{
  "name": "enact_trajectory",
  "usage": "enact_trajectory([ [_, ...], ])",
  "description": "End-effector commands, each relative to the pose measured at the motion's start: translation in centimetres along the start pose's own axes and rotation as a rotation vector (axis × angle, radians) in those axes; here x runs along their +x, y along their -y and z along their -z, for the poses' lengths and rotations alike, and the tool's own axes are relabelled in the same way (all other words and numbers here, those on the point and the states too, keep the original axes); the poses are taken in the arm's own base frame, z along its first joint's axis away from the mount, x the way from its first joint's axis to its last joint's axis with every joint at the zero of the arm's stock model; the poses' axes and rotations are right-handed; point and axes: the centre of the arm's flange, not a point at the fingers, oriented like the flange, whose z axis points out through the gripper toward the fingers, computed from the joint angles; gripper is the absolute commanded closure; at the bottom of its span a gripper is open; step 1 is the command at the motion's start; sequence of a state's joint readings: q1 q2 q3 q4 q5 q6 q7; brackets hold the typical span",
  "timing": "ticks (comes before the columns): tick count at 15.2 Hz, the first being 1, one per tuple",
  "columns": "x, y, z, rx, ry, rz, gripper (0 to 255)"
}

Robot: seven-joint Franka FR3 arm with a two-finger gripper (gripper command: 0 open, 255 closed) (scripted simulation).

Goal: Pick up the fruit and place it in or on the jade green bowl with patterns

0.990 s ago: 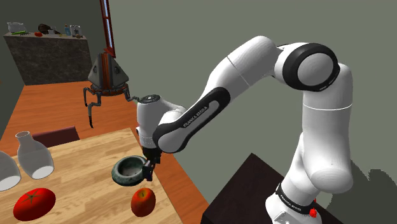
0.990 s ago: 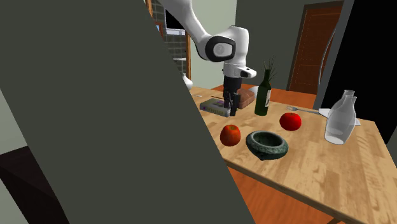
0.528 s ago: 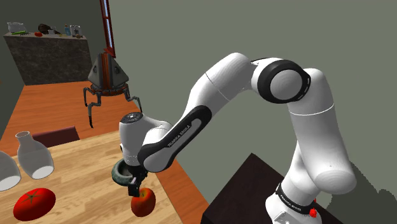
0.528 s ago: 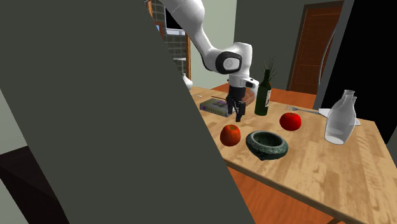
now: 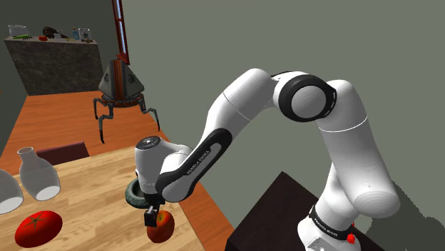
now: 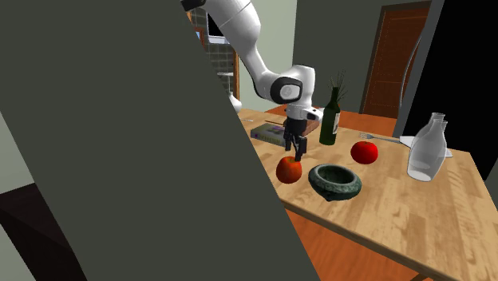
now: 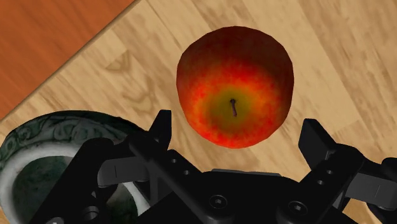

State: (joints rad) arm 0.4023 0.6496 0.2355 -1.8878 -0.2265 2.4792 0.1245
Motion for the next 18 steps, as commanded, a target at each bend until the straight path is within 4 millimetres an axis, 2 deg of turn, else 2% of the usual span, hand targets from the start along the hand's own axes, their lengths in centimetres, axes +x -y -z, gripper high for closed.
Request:
enact_trajectory([
  [1,0.0,0.0,-0.2,0.0,-0.001,0.0,0],
  [6,0.0,0.0,-0.2,0.0,-0.001,0.0,0],
  [7,0.0,0.0,-0.2,0.0,-0.001,0.0,255],
  [16,0.0,0.0,-0.2,0.0,-0.001,0.0,255],
  [18,0.0,0.0,0.9,0.0,-0.001,0.0,255],
])
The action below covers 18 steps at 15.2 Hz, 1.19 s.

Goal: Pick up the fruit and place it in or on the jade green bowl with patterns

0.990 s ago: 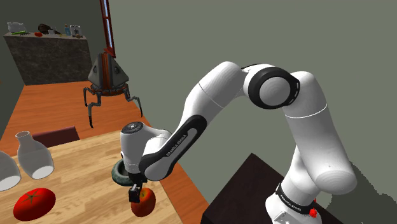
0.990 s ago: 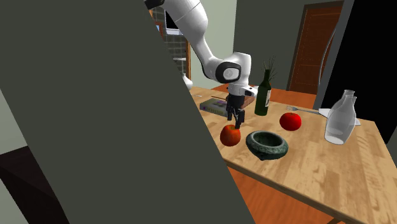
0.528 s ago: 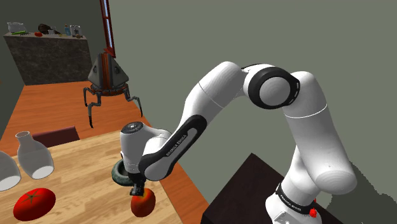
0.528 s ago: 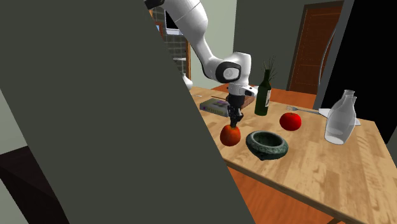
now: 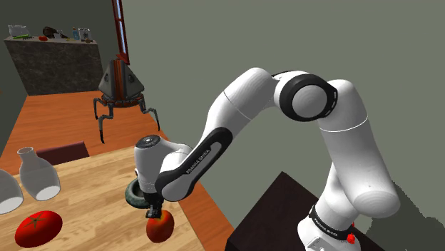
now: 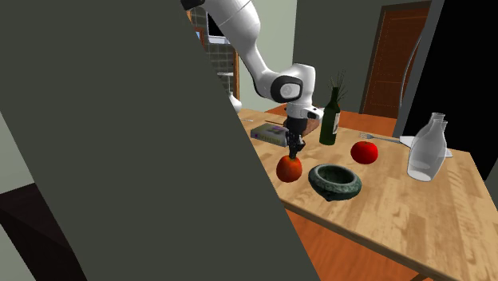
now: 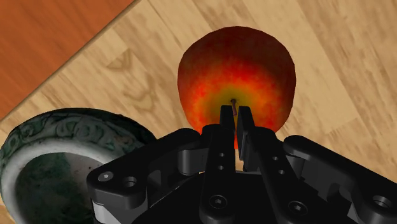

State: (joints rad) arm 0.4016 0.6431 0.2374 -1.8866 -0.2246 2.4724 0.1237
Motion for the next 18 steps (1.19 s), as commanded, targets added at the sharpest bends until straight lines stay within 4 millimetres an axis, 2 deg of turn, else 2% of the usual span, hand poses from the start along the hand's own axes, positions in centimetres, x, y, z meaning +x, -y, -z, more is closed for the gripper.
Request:
enact_trajectory([
  [1,-0.1,0.0,1.0,0.0,0.0,0.0,255],
  [18,-0.4,0.0,10.0,0.0,0.0,0.0,255],
])
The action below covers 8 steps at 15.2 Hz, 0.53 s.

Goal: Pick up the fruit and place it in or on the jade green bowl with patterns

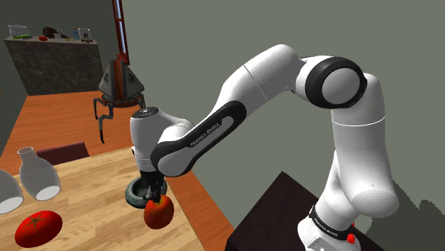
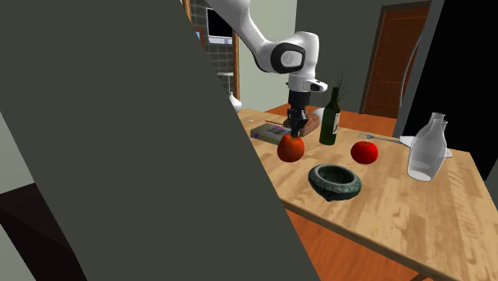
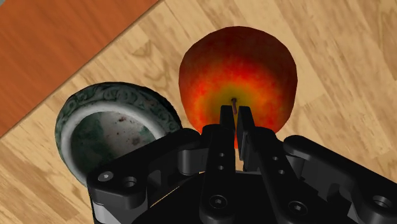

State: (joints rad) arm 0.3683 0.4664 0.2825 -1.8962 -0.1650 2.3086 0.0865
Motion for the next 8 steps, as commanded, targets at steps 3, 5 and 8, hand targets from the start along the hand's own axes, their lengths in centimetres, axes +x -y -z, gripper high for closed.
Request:
enact_trajectory([
  [3,-0.1,0.0,2.2,0.0,0.0,0.0,255],
  [5,-0.1,0.0,3.2,0.0,0.0,0.0,255],
  [8,-0.2,0.0,4.8,0.0,0.0,0.0,255],
])
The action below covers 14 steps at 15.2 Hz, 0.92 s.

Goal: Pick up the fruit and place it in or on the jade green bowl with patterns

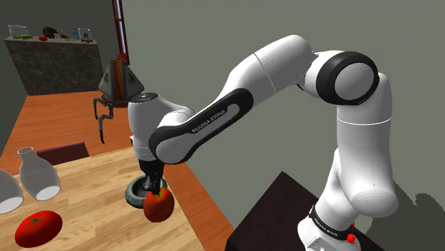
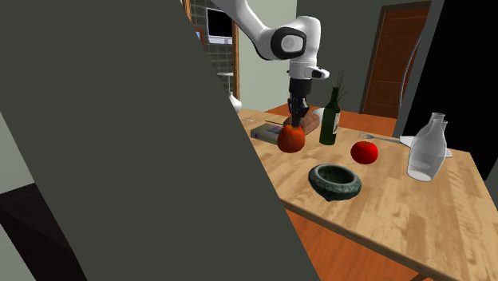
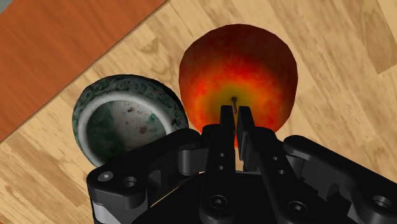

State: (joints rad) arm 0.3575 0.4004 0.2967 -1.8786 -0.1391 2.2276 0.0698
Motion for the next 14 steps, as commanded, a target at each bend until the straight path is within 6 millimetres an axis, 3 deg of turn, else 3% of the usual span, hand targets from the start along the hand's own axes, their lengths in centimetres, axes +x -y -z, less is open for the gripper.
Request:
enact_trajectory([
  [1,0.0,0.0,1.2,0.0,0.0,0.0,255],
  [5,-0.1,0.0,3.0,0.0,0.0,0.0,255],
  [14,6.6,-8.5,7.7,0.0,0.0,0.0,255],
])
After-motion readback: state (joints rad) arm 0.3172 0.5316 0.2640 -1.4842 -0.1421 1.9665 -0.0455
